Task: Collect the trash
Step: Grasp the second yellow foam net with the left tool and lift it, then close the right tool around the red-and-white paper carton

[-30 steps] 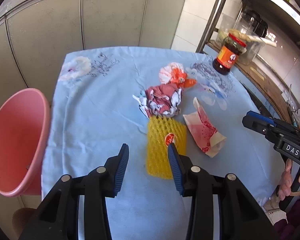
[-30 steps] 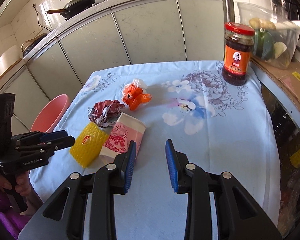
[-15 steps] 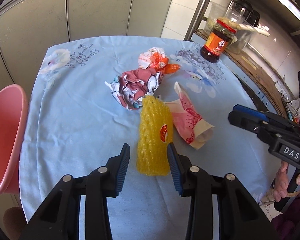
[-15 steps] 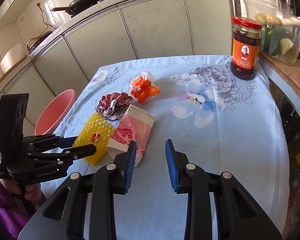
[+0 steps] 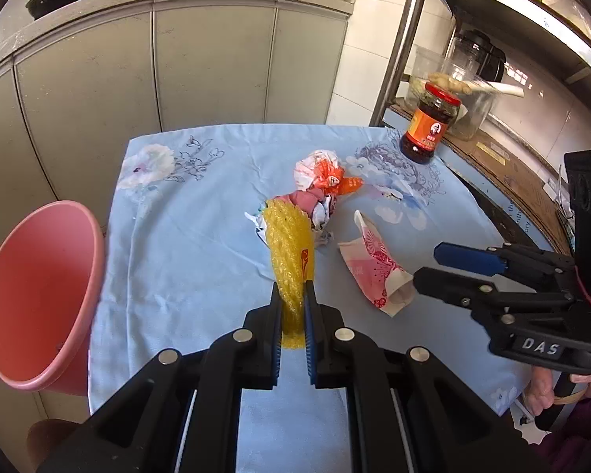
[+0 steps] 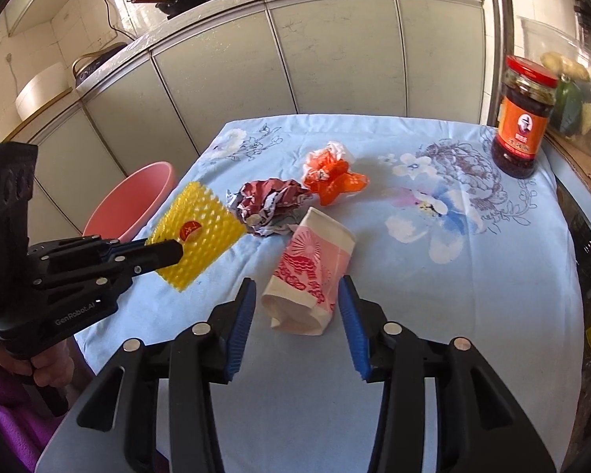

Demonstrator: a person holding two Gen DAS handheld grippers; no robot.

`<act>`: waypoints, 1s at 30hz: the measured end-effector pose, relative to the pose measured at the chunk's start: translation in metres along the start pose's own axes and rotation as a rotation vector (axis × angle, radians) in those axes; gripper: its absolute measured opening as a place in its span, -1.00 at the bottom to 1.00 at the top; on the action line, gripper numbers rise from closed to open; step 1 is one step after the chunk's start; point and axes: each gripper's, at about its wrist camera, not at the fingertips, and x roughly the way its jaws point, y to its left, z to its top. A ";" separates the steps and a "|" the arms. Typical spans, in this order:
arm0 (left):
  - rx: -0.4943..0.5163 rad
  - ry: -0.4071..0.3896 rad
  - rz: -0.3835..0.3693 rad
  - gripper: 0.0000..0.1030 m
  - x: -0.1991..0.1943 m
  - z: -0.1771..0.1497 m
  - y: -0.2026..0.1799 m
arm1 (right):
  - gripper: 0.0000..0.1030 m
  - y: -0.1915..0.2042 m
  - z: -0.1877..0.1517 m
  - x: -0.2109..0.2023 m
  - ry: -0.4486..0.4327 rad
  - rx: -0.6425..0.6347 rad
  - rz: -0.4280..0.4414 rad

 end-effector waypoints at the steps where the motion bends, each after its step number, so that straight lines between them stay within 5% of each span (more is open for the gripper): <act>1: -0.003 -0.002 0.004 -0.83 -0.001 0.000 0.001 | -0.14 0.003 0.001 0.004 0.007 -0.007 -0.001; 12: -0.052 -0.001 0.033 -0.83 -0.002 -0.004 0.013 | -0.14 0.006 -0.007 0.030 0.063 -0.010 -0.068; 17: -0.053 -0.001 0.033 -0.83 -0.002 -0.005 0.013 | -0.29 -0.007 -0.009 0.025 0.044 0.032 -0.063; 30: -0.083 0.000 0.055 -0.83 0.001 -0.004 0.017 | -0.29 -0.062 -0.018 -0.008 -0.037 0.162 -0.194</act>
